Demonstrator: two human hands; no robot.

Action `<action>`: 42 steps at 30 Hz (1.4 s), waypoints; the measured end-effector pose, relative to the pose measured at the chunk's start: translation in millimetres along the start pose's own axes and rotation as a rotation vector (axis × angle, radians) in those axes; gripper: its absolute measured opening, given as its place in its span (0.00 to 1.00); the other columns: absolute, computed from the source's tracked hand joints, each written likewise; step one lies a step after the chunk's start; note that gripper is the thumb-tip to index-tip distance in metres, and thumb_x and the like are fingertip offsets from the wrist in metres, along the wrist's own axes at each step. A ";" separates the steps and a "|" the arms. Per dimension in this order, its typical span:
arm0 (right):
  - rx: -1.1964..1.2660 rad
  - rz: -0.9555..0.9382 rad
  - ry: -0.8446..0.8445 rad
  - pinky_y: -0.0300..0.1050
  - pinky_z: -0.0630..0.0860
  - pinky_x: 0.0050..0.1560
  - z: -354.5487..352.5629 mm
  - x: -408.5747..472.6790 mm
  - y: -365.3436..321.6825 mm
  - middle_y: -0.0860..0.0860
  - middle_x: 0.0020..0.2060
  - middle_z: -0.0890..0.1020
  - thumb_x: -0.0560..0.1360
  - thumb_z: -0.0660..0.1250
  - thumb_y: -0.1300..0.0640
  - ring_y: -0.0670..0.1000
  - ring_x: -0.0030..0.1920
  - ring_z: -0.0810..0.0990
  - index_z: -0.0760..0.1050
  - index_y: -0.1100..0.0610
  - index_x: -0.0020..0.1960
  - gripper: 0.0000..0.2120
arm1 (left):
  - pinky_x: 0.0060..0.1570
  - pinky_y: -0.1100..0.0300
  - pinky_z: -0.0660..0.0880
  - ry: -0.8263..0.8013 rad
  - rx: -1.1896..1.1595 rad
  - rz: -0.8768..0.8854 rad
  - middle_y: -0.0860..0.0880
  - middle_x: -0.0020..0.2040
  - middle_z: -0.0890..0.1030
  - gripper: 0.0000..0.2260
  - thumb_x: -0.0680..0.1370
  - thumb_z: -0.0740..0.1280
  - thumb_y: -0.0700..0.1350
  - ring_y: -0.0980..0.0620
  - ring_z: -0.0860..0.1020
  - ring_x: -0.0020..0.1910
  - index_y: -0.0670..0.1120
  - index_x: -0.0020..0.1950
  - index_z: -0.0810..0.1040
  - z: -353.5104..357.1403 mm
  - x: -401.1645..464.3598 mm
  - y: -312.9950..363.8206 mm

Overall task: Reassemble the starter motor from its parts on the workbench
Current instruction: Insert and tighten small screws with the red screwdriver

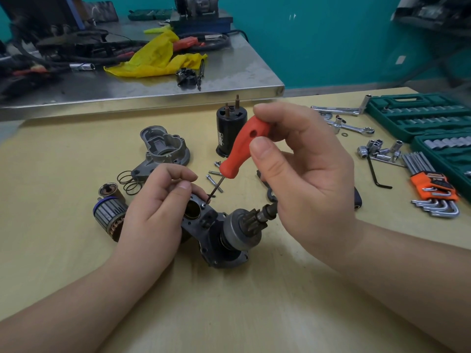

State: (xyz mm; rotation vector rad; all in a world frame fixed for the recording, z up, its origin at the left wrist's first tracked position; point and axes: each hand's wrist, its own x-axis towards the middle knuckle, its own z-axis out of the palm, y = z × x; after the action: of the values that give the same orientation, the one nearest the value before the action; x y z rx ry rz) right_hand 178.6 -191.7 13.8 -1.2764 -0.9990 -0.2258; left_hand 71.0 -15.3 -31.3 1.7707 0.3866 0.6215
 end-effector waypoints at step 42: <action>0.040 0.036 0.034 0.50 0.80 0.43 0.8 -3.0 0.1 0.53 0.53 0.81 0.84 0.63 0.67 0.51 0.50 0.80 0.75 0.53 0.65 0.13 | 0.53 0.28 0.81 -0.005 -0.019 0.000 0.47 0.49 0.88 0.08 0.81 0.62 0.52 0.39 0.85 0.52 0.60 0.53 0.81 0.1 -0.4 1.2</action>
State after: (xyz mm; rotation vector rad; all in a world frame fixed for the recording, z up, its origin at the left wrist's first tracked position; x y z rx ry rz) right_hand 176.5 -192.1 11.5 -1.2491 -0.9466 -0.1986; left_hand 70.6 -16.0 -30.2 1.7536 0.3764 0.6192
